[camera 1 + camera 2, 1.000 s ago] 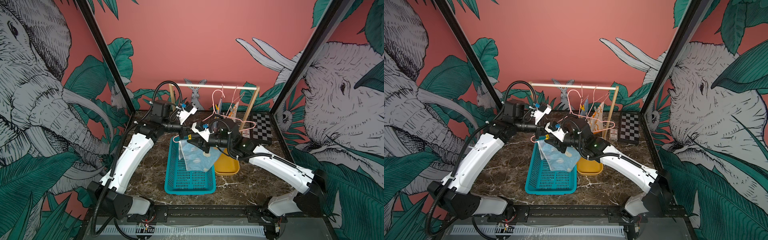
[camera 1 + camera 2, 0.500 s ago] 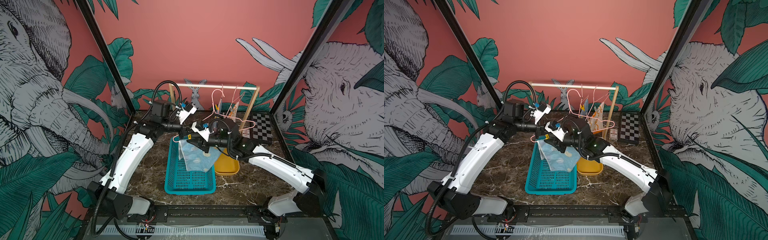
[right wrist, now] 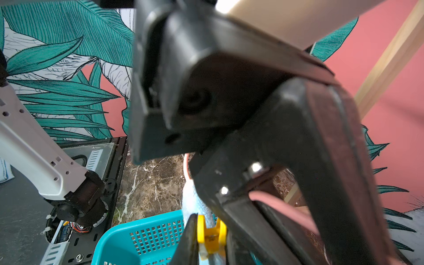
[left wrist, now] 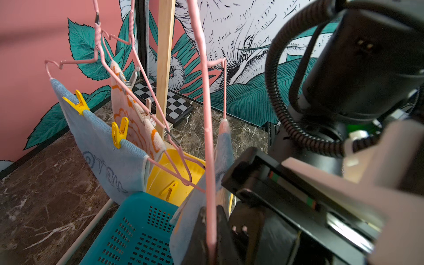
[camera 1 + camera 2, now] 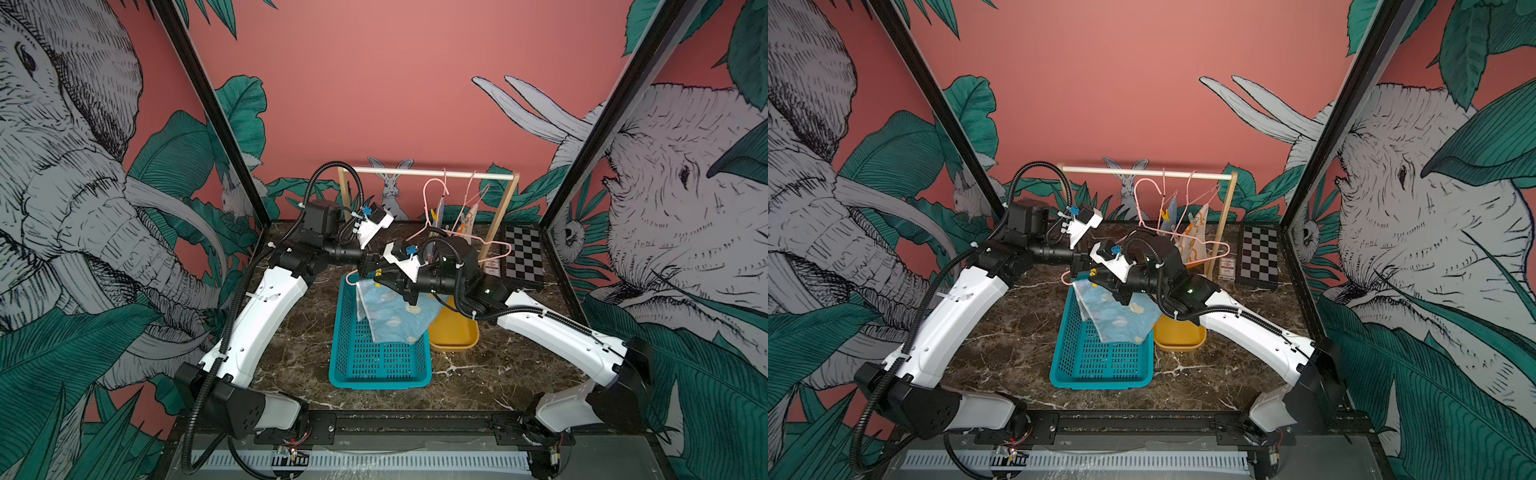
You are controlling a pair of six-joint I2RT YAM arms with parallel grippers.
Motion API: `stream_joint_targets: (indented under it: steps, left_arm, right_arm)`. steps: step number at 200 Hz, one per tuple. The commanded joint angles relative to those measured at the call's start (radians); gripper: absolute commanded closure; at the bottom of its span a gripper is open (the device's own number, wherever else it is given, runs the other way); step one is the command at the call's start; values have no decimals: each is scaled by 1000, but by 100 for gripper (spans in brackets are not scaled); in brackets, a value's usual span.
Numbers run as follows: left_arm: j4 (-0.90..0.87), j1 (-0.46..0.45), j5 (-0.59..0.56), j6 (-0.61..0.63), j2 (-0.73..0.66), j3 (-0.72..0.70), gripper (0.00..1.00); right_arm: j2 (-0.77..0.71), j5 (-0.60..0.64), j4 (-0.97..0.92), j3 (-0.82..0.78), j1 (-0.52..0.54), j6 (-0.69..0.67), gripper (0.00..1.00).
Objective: Remove the clothespins securing towels to the hanger
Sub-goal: Remove the clothespin from the hanger.
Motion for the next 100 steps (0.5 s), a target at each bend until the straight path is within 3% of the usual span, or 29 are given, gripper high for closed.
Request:
stream_joint_targets:
  steps: [1,100]
  left_arm:
    - [-19,-6,-18,-22,-5,-6,100]
    - [37,15,10,-97,-2,-26,100]
  right_arm:
    - [-57,11,128,-27,-2,-29,100]
    - [-125,31,205,-130,-2,-74,100]
